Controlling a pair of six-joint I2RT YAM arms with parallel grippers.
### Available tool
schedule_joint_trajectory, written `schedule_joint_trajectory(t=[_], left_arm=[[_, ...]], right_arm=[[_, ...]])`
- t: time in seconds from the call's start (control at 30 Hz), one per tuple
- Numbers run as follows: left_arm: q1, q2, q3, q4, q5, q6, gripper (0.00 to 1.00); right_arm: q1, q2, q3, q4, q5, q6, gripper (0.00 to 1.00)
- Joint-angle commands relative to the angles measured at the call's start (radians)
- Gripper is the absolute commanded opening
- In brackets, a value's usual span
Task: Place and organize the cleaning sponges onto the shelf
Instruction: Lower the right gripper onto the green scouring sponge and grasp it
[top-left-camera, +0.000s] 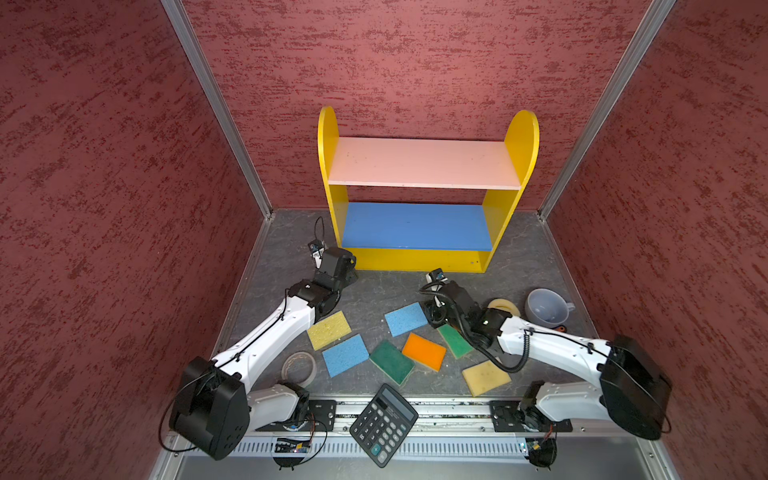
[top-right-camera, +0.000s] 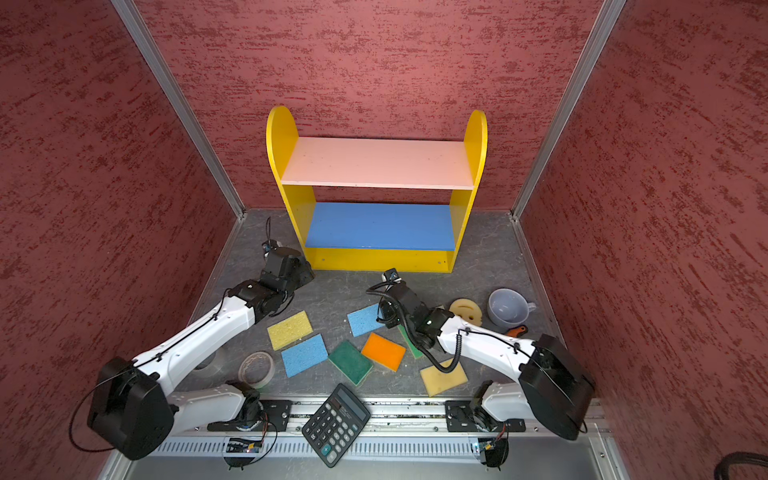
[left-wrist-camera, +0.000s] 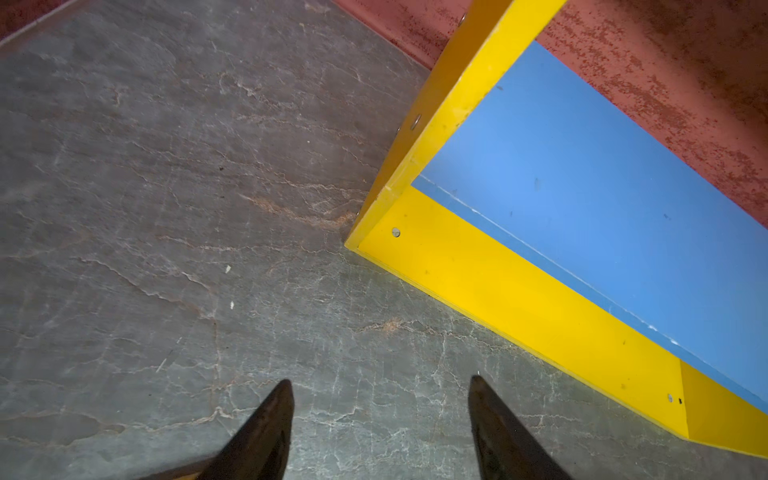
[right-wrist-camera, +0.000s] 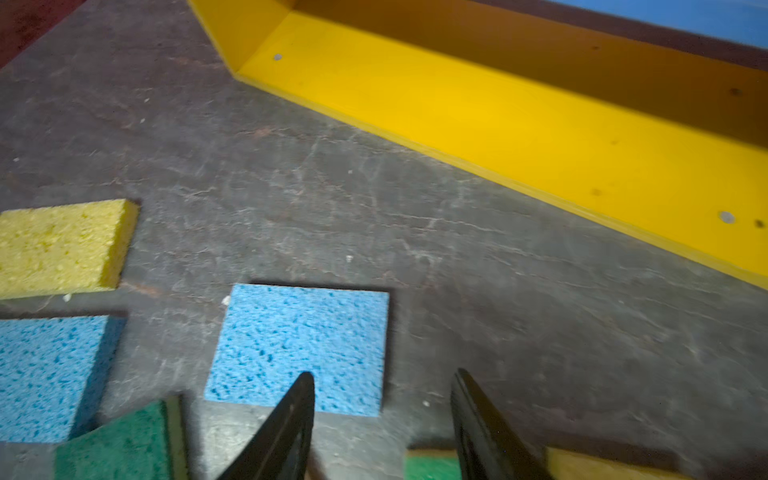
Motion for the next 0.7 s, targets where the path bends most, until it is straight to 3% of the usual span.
schedule_joint_trajectory(t=[0.0,0.13,0.27,0.67], left_arm=[[0.002,-0.060,-0.023,0.025,-0.011,0.005,0.79],[0.022,-0.087,-0.012,0.017,-0.012,0.024,0.84],[0.041,-0.085,0.004,0.000,-0.004,0.028,0.99],[0.095,-0.090,-0.025,0.026,0.073,-0.005,0.99]], right_arm=[[0.033,0.065,0.053,0.044,-0.090,0.001,0.54],[0.042,0.138,0.076,0.113,-0.177,0.017,0.53],[0.044,0.193,0.110,0.102,-0.227,0.002,0.50],[0.060,0.202,0.124,0.036,-0.384,-0.037,0.47]])
